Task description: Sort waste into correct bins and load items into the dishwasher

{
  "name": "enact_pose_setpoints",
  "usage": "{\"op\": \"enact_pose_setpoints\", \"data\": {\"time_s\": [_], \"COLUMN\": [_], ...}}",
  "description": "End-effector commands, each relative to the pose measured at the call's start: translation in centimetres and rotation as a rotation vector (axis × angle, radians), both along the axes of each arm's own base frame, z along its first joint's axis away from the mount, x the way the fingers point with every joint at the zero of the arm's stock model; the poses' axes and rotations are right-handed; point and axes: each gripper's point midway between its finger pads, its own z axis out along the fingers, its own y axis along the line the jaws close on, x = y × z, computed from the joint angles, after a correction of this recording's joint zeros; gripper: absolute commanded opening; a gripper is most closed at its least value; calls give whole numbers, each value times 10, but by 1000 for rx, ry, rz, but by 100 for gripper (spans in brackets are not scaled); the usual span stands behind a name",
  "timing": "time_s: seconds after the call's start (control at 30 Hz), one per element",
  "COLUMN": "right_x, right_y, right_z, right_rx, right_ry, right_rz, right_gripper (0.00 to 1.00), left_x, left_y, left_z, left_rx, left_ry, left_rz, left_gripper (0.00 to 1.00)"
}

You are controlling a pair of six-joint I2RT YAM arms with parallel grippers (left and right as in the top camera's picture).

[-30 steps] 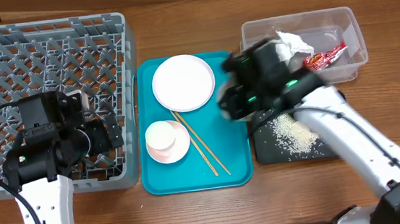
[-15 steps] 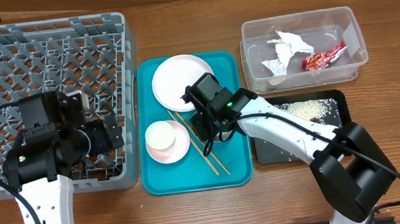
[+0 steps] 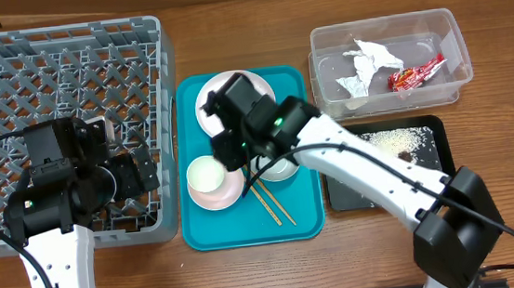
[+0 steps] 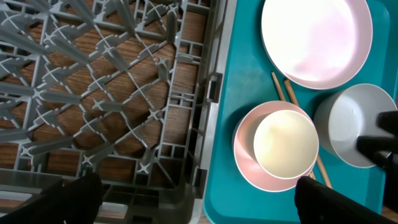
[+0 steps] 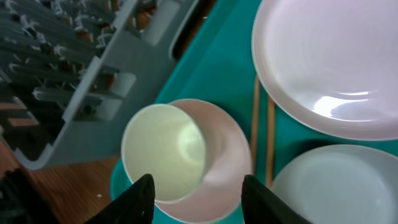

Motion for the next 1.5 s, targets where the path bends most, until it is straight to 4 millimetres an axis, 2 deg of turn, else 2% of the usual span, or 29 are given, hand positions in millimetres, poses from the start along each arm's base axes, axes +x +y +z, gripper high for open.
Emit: {"op": "enact_pose_setpoints", "data": {"time_s": [0.0,0.1,0.2,0.47,0.53,0.67,0.77,0.83,0.87,0.9,0.93,1.0,1.03,1.1,1.17,1.2,1.23,1.33,1.47], "right_x": [-7,-13,-14,-22,-26,-23,-6,12,22,31,35,46,49,49,46,44,39,31,18], "right_y": [1,6,5,-6,-8,-8,-14,-25,-34,-45,-51,-83,-94,-111,-119,-119,-118,-117,-112], "right_z": [-15,-38,-63,-75,-79,-76,-52,-17,6,27,38,76,87,100,109,113,122,139,157], "right_rx": [-31,-59,-101,-153,-171,-160,-117,-57,-20,13,31,95,120,174,254,297,379,493,607], "right_ry": [21,64,110,162,181,173,143,100,71,45,29,-9,-7,32,106,142,194,260,327], "right_rz": [-85,-100,-119,-143,-142,-146,-179,-221,-250,-278,-294,-358,-377,-394,-377,-354,-293,-212,-113], "right_gripper": [47,45,32,20,11,4,4,4,4,4,4,4,4,4,4,4,4,4,4], "left_x": [4,4,3,4,4,4,4,4,4,6,7,13,14,17,19,21,20,16,12], "left_y": [0,0,0,0,0,0,0,-1,-3,-8,-14,-36,-50,-70,-91,-100,-119,-149,-172], "left_z": [8,8,8,8,8,8,8,8,9,10,12,20,25,33,42,45,53,70,89], "left_rx": [1,1,1,1,2,1,2,0,-14,-38,-62,-135,-172,-214,-242,-251,-274,-332,-389], "left_ry": [-26,-26,-25,-26,-27,-26,-27,-27,-31,-40,-53,-110,-140,-186,-231,-250,-299,-384,-483], "left_rz": [-15,-15,-15,-15,-15,-15,-15,-16,-25,-41,-69,-191,-258,-364,-454,-489,-588,-748,-874], "left_gripper": [100,100,100,100,100,100,100,100,100,100,100,100,100,100,100,100,100,100,100]}}
